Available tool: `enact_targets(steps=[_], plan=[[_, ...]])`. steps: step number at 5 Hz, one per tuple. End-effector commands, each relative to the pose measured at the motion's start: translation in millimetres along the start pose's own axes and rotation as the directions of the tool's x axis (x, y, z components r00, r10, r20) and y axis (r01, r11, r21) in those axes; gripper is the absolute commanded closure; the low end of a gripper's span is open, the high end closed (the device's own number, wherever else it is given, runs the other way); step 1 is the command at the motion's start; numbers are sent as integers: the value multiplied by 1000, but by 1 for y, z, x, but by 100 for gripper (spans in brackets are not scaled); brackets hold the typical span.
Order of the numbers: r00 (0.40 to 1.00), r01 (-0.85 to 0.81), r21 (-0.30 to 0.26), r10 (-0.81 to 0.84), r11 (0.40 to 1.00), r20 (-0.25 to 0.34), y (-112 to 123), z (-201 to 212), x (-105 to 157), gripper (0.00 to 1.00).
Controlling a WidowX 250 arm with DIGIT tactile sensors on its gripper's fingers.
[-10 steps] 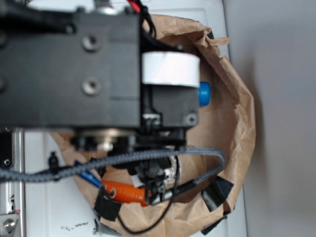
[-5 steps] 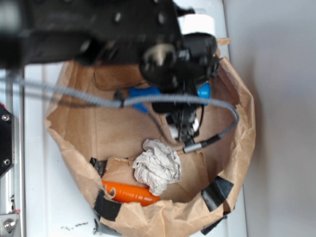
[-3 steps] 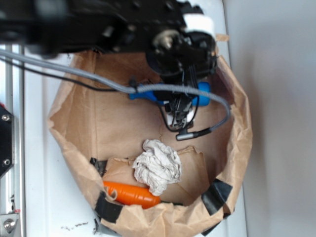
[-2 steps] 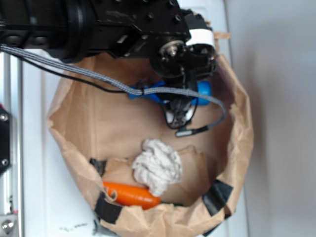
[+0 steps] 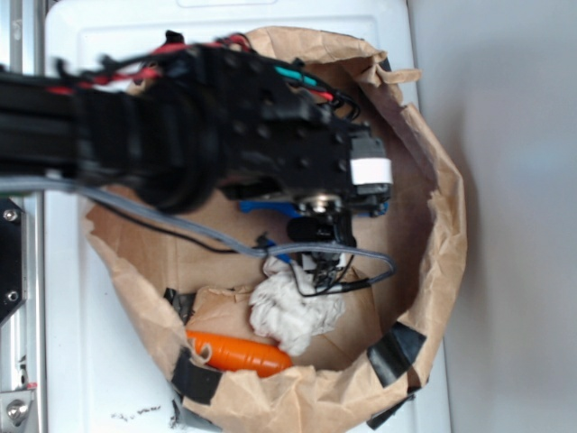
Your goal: Grab the blue bottle.
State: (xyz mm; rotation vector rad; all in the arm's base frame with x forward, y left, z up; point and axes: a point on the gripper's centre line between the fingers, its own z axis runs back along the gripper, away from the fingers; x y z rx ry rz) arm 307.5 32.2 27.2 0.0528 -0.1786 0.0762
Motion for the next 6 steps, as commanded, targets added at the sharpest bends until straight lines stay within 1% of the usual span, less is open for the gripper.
enact_targets(steps=[1, 2, 3, 4, 5, 6], plan=[[999, 8, 1, -8, 1000, 33, -16, 12, 22, 100], [999, 10, -89, -8, 996, 33, -17, 51, 19, 100], [999, 22, -190, -15, 982, 40, -12, 103, 13, 100], [999, 4, -223, 4, 975, 37, -7, 139, 9, 100], [997, -69, -206, 76, 976, 25, -7, 158, 3, 100], [996, -69, -129, 75, 989, 43, -11, 163, -5, 100]])
